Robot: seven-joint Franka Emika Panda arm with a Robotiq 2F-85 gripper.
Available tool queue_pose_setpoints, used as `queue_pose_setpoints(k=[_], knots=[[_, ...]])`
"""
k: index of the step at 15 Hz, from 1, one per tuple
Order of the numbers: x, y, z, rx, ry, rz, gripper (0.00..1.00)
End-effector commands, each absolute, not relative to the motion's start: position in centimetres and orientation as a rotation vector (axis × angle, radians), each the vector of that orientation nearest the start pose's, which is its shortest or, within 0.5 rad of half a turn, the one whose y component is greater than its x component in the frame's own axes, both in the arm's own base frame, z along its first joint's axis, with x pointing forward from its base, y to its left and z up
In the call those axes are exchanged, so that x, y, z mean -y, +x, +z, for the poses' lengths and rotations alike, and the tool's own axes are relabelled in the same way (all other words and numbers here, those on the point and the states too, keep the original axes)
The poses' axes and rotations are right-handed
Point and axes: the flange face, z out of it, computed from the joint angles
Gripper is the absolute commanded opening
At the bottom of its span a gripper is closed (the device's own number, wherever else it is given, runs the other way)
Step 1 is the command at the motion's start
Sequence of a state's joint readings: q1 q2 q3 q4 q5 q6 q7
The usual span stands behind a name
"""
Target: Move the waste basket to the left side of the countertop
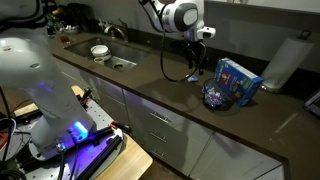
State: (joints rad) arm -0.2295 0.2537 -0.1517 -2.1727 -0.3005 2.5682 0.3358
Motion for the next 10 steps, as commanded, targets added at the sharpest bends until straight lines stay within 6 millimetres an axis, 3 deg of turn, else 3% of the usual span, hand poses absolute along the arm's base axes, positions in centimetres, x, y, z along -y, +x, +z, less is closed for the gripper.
queue_pose_setpoints(k=[1,6,9,10], knots=[[23.2,55.4,27.3,-0.827,-3.253,-0.193,1.00],[24.7,56.3,26.2,-0.906,-3.230,-0.193,1.00],[26.3,57.7,25.9,-0.916,-3.225,-0.167,0.73],[26.6,58.0,25.9,-0.923,-3.222,-0.166,0.70]])
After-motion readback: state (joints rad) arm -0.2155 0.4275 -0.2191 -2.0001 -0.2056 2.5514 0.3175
